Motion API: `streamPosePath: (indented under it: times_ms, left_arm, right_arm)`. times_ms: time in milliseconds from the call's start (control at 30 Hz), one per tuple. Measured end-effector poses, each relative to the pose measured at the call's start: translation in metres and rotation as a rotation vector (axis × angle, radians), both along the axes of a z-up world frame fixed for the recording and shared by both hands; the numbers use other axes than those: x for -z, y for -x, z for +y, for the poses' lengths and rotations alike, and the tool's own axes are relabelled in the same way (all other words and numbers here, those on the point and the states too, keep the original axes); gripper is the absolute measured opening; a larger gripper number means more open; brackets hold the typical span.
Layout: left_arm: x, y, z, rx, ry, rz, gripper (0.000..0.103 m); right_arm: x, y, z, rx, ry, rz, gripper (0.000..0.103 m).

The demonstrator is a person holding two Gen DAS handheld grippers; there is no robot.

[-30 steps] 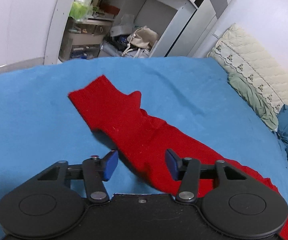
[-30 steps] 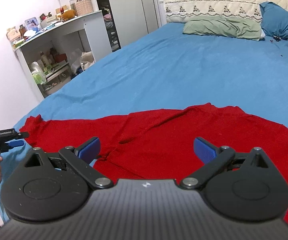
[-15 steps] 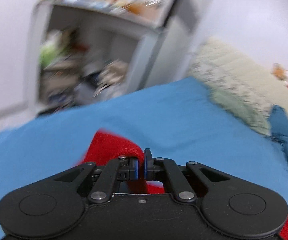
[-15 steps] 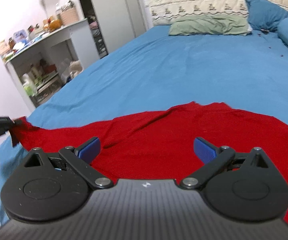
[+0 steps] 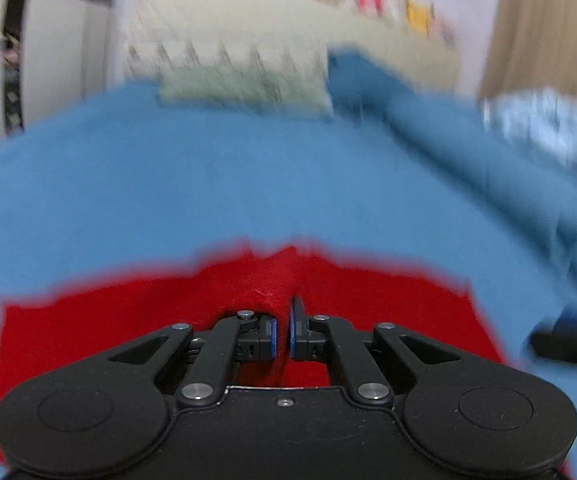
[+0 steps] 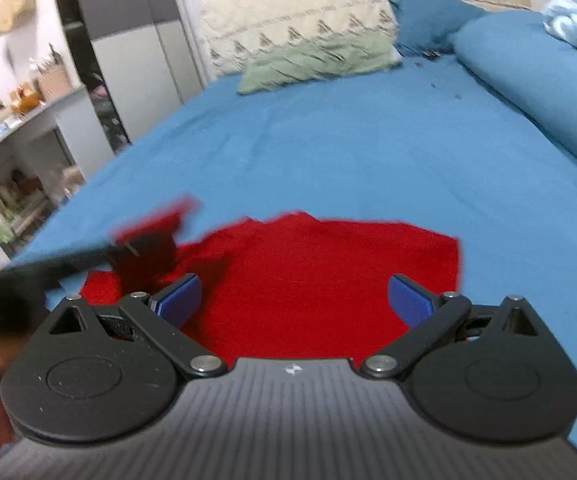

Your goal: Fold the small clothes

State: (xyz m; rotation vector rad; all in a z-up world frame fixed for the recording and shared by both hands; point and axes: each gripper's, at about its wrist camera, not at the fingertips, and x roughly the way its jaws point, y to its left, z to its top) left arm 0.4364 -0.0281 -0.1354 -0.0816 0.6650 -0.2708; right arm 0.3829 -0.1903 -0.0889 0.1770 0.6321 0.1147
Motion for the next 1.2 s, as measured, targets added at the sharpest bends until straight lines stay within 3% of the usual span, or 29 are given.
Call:
streamPosePath:
  times_ms: [100, 200, 267, 333, 367, 500, 700, 800, 900, 933, 967, 1100, 1200]
  left_arm:
    - [0.041, 0.006, -0.009, 0.014, 0.011, 0.086, 0.005]
    - [0.037, 0.017, -0.007, 0.031, -0.004, 0.055, 0.012]
    - [0.025, 0.027, -0.002, 0.040, -0.013, 0.058, 0.057]
    - [0.012, 0.046, 0.017, 0.025, -0.046, 0.036, 0.079]
    - [0.004, 0.057, 0.027, 0.008, -0.076, 0.021, 0.083]
    - [-0.009, 0.089, 0.077, -0.116, -0.158, -0.010, 0.088]
    - [0.011, 0.096, 0.134, -0.279, -0.124, 0.052, 0.089]
    - [0.011, 0.094, 0.150, -0.302, -0.096, 0.060, 0.089]
    - [0.014, 0.093, 0.151, -0.296, -0.108, 0.067, 0.089]
    - [0.016, 0.096, 0.152, -0.293, -0.110, 0.073, 0.089]
    - [0.017, 0.095, 0.154, -0.287, -0.106, 0.077, 0.089]
    - [0.014, 0.094, 0.154, -0.276, -0.100, 0.063, 0.088]
    - [0.017, 0.091, 0.157, -0.281, -0.091, 0.065, 0.088]
  right_arm:
    - [0.023, 0.006, -0.008, -0.016, 0.064, 0.055, 0.103]
    - [0.036, 0.007, -0.012, -0.021, 0.067, 0.069, 0.103]
    - [0.037, 0.004, -0.014, -0.021, 0.051, 0.056, 0.103]
    - [0.034, 0.002, -0.009, -0.030, 0.062, 0.032, 0.103]
    - [0.033, 0.000, -0.005, -0.044, 0.070, 0.024, 0.103]
    - [0.034, -0.016, 0.034, -0.150, 0.162, 0.021, 0.103]
    - [0.061, -0.054, 0.127, -0.319, 0.421, 0.040, 0.103]
    - [0.078, -0.074, 0.164, -0.370, 0.584, 0.048, 0.089]
    - [0.092, -0.092, 0.184, -0.397, 0.689, 0.084, 0.055]
    - [0.092, -0.095, 0.183, -0.386, 0.686, 0.082, 0.037]
    - [0.089, -0.097, 0.177, -0.348, 0.652, 0.074, 0.032]
    - [0.076, -0.086, 0.123, -0.122, 0.368, 0.057, 0.033]
    - [0.088, -0.064, 0.078, 0.014, 0.175, 0.077, 0.035]
